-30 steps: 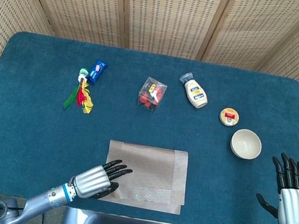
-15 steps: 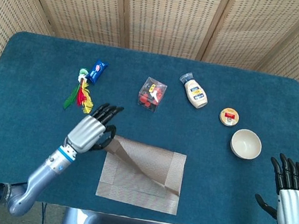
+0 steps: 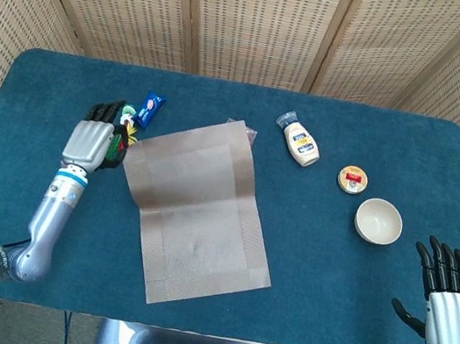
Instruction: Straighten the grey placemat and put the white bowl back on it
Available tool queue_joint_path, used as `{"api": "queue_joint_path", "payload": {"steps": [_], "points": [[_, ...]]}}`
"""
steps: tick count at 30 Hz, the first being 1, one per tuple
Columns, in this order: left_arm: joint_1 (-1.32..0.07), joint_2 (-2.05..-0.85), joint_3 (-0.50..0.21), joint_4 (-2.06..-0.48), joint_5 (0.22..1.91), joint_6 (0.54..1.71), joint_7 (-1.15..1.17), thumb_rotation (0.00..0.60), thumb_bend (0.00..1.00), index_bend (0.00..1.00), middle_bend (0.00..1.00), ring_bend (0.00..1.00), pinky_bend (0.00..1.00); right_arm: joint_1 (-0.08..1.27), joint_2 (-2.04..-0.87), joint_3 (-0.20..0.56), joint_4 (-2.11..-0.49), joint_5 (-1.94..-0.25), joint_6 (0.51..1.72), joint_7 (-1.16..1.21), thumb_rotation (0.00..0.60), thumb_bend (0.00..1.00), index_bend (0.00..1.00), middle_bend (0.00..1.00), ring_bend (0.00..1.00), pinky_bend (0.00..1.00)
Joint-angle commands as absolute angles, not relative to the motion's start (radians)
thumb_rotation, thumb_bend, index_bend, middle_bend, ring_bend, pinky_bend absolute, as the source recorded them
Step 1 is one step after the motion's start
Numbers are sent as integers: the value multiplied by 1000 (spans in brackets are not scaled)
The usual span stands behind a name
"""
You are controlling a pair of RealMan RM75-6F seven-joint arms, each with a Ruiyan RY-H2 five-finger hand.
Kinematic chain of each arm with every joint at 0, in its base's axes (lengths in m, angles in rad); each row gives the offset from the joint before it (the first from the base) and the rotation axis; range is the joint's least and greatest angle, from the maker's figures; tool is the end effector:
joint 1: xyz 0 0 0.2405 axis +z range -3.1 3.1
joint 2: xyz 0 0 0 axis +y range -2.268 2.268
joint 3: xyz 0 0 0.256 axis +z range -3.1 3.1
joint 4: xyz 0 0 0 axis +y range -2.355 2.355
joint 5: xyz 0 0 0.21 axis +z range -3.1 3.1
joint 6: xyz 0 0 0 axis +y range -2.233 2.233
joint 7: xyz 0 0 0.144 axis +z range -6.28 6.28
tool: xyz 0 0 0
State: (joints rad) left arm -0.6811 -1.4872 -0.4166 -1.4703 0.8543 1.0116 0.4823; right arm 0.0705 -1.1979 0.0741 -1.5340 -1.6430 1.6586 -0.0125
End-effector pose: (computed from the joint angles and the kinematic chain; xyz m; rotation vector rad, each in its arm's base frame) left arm -0.1726 0.3925 0.0557 -1.4604 -1.0163 -0.9086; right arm -0.2916 -0.1783 0.1590 1.3780 -0.7016 1.0837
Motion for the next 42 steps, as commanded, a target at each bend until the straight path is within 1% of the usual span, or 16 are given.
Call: {"api": "queue_joint_path", "payload": {"steps": [1,4,5,6,8,9,10,14,18,23,27,32,35,38,42], "points": [[-677,-1463,-420,-1422,785,1000,498,600,690,900,0,0,0,70,-1198,75,-1535,-1642,1658,-13,600,0,66,0,0,0],[-663,-1446,-404,-1412,768,1005,495,600,682,877,0,0,0,69,-1197,75,-1536,-1642,1658,-13,600,0,67,0,0,0],[-658,-1440,-399,-1410,765,1009,493,600,627,803,0,0,0,69,-1197,74,-1536,-1642,1657,-14,600,0,68,0,0,0],[-641,-1429,-391,-1402,757,1016,480,600,530,701,0,0,0,70,-1198,72,-1536,-1644,1654,-15,600,0,68,0,0,0],[-617,-1401,-381,-1417,773,996,421,600,137,230,0,0,0,71,-1200,71,-1534,-1645,1651,-17,600,0,69,0,0,0],[-608,-1388,-379,-1426,785,991,393,600,46,108,0,0,0,71,-1200,70,-1534,-1646,1650,-17,600,0,69,0,0,0],[-598,-1377,-377,-1436,798,993,366,600,0,9,0,0,0,72,-1200,69,-1533,-1648,1649,-17,600,0,69,0,0,0],[-542,-1331,-361,-1493,887,1052,269,600,0,0,0,0,0,79,-1204,57,-1518,-1669,1636,-23,600,0,71,0,0,0],[-484,-1273,-334,-1576,960,1124,225,600,0,0,0,0,0,102,-1207,36,-1499,-1710,1601,-46,600,0,76,0,0,0],[-386,-1183,-278,-1723,1046,1251,212,600,0,0,0,0,0,177,-1194,18,-1490,-1799,1515,-119,600,0,87,0,0,0],[-340,-1149,-246,-1781,1086,1302,208,600,0,0,0,0,0,225,-1197,19,-1483,-1846,1470,-169,600,0,113,0,0,0],[-269,-1111,-187,-1851,1157,1388,215,600,0,0,0,0,0,327,-1218,25,-1487,-1876,1332,-187,600,0,142,0,0,0],[-226,-1092,-146,-1886,1206,1439,232,600,0,0,0,0,0,400,-1239,34,-1489,-1860,1213,-194,600,0,147,0,0,0],[-207,-1093,-134,-1887,1240,1471,232,600,0,0,0,0,0,455,-1273,45,-1489,-1839,1125,-222,600,0,158,0,0,0],[-200,-1092,-125,-1871,1265,1475,218,600,0,0,0,0,0,513,-1314,65,-1501,-1800,1041,-237,600,0,172,0,0,0]]}}
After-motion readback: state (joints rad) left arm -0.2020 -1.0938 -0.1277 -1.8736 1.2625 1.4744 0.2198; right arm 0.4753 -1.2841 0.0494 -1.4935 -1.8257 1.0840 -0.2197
